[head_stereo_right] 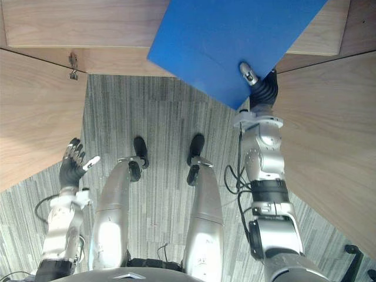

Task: Walk over to the cabinet, pick up the folder, carry it to the office cabinet, place the folder inside the office cabinet, then close the office cabinet door

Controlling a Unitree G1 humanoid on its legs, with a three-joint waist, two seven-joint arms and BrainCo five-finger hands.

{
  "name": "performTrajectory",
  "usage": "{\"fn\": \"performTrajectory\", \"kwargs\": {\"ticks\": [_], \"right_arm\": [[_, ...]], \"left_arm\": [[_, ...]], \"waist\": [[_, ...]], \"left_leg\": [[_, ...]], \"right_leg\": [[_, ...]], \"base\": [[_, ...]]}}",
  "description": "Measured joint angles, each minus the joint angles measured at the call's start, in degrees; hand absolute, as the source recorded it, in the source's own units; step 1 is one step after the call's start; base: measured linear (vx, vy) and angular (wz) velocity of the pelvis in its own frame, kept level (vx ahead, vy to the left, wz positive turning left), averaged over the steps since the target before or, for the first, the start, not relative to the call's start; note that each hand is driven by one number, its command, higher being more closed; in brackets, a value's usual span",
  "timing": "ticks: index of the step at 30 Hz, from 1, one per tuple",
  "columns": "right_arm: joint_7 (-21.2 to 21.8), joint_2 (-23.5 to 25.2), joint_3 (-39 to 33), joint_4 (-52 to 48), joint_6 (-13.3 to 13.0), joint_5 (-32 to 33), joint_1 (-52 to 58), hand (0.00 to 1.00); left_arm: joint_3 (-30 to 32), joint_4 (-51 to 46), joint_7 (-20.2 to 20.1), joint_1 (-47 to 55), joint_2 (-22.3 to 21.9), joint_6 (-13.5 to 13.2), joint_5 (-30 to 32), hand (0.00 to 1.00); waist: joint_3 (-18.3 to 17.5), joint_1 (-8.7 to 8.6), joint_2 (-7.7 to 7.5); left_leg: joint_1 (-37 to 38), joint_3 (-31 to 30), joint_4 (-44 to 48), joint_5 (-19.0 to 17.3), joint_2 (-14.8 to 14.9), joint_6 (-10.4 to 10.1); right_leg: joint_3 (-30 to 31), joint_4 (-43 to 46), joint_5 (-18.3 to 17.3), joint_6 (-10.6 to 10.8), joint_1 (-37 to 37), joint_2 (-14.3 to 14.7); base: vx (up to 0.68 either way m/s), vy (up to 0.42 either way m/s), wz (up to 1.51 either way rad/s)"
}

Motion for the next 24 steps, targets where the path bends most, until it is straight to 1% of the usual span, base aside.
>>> {"fn": "performTrajectory", "kwargs": {"ticks": [2,4,6,8,11,12,13,15,16,19,24], "right_arm": [[-0.3,-0.1,0.0,3.6,0.2,1.8,-4.4,1.0],[-2.2,-0.1,-0.1,7.4,0.7,4.3,-8.7,1.0],[-3.0,-0.1,-0.3,9.7,1.3,6.8,-11.5,1.0],[-3.5,-0.1,-0.1,10.3,1.8,8.4,-12.0,1.0],[-4.5,-0.1,0.9,12.7,2.0,10.9,-14.7,1.0],[-4.7,0.0,1.0,13.9,2.1,11.2,-16.1,1.0],[-5.6,-0.1,1.0,14.6,2.9,11.3,-17.3,1.0],[-7.1,0.0,1.1,16.4,3.5,12.3,-19.4,1.0],[-8.4,0.0,1.1,17.1,4.3,12.4,-20.7,1.0],[-10.3,0.1,1.1,19.1,4.6,13.1,-23.2,1.0],[-13.8,0.5,0.9,23.9,5.8,14.5,-29.1,1.0]], "left_arm": [[0.0,1.5,0.0,-1.9,0.9,0.3,-0.2,0.0],[0.0,2.1,0.1,-2.1,1.3,0.5,-0.4,0.0],[0.1,2.4,0.2,-2.2,2.0,0.5,-2.0,0.0],[0.0,3.0,0.4,-2.2,2.3,0.5,-2.5,0.0],[-0.2,4.1,1.0,-2.2,2.8,0.6,-3.3,0.0],[-0.4,4.1,1.1,-2.2,2.8,0.6,-3.7,0.0],[-0.8,4.1,1.1,-2.2,2.8,0.7,-3.9,0.0],[-1.7,4.2,1.3,-2.3,2.7,1.0,-4.6,0.0],[-2.4,4.4,1.5,-2.3,2.7,1.0,-4.7,0.0],[-3.1,4.9,2.3,-3.0,2.7,1.3,-4.7,0.0],[-4.3,7.0,4.2,-5.5,2.6,1.7,-4.7,0.0]], "waist": [[0.0,-0.58,0.0],[0.0,-0.43,0.0],[0.0,-0.32,0.0],[0.0,-0.51,0.01],[-0.1,-1.34,0.02],[-0.1,-1.49,0.04],[-0.1,-1.52,0.04],[-0.1,-1.52,0.07],[-0.1,-1.55,0.1],[-0.1,-1.61,0.11],[-0.1,-1.85,0.16]], "left_leg": [[-0.7,-0.1,-0.1,0.3,0.0,0.1],[-0.7,0.1,-0.7,0.6,0.0,0.3],[-0.6,0.0,-1.0,0.8,0.0,0.3],[-0.2,0.0,-1.4,1.1,-0.2,0.3],[0.0,0.0,-3.2,2.5,-0.7,0.4],[0.0,0.0,-4.0,3.1,-0.8,0.3],[0.0,0.0,-4.6,3.7,-0.8,0.4],[0.0,0.0,-5.7,4.6,-0.9,0.2],[0.0,0.0,-6.4,5.2,-0.8,0.3],[-0.1,0.1,-7.7,6.2,-0.9,0.2],[-0.4,0.6,-10.4,8.7,-0.9,0.2]], "right_leg": [[-0.2,-0.1,0.4,-0.1,-0.5,0.0],[-0.2,-0.7,0.8,-0.2,-0.5,0.0],[-0.4,-0.9,0.8,-0.2,-0.3,0.0],[-0.7,-1.2,1.0,-0.3,0.1,-0.1],[-0.9,-2.6,1.9,-0.4,0.3,-0.4],[-1.2,-3.4,2.6,-0.7,0.3,-0.4],[-1.5,-4.1,3.0,-0.8,0.4,-0.4],[-2.0,-5.5,4.0,-1.1,0.7,-0.4],[-2.5,-6.3,4.6,-1.4,0.9,-0.4],[-3.1,-7.7,5.4,-1.6,1.0,-0.5],[-4.3,-11.4,8.3,-2.0,1.3,-0.5]], "base": [[0.0,0.0,0.0],[0.0,0.0,0.0],[0.01,0.0,0.02],[0.02,0.0,0.06],[-0.01,-0.008,0.07],[-0.05,-0.019,0.05],[-0.04,-0.015,0.02],[-0.04,-0.019,0.03],[-0.05,-0.022,0.05],[-0.03,-0.016,0.04],[-0.03,-0.013,0.01]]}}
